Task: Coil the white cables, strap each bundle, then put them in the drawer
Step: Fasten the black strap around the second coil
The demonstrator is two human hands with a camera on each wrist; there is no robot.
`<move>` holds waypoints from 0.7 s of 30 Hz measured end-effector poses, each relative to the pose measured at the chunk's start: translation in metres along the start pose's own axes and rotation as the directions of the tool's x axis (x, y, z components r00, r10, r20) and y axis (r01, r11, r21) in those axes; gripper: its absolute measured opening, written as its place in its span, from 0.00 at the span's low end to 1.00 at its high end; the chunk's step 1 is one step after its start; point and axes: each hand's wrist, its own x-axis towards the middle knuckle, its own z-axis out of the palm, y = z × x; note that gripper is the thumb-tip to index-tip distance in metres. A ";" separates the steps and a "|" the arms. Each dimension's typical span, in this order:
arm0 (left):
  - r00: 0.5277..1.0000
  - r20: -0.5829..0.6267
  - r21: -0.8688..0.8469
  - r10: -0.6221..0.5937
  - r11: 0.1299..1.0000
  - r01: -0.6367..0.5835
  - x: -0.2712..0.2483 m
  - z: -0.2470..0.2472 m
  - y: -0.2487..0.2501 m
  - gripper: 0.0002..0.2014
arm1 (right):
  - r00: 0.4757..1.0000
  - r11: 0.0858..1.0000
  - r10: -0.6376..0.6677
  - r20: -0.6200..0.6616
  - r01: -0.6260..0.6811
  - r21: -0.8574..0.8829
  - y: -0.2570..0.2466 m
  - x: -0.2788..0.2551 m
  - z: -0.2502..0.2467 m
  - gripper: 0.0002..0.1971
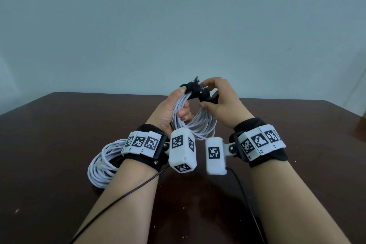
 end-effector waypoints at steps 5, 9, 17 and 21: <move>0.999 -0.052 -0.050 0.015 0.999 -0.017 0.004 -0.001 0.002 0.21 | 0.983 1.000 0.021 -0.183 -0.023 -0.012 -0.003 0.000 0.002 0.12; 0.990 -0.116 -0.014 0.085 0.996 -0.087 0.006 -0.004 0.001 0.21 | 0.986 0.991 0.132 -0.098 -0.132 0.013 -0.003 0.001 0.002 0.08; 0.946 -0.178 0.410 0.271 0.894 -0.179 0.007 -0.012 0.000 0.18 | 0.982 0.942 0.140 0.129 -0.172 0.289 -0.018 -0.004 -0.001 0.10; 0.936 -0.103 0.589 0.338 0.779 -0.216 0.005 -0.017 -0.001 0.19 | 0.991 0.936 0.060 0.117 -0.096 0.337 -0.027 -0.004 0.006 0.09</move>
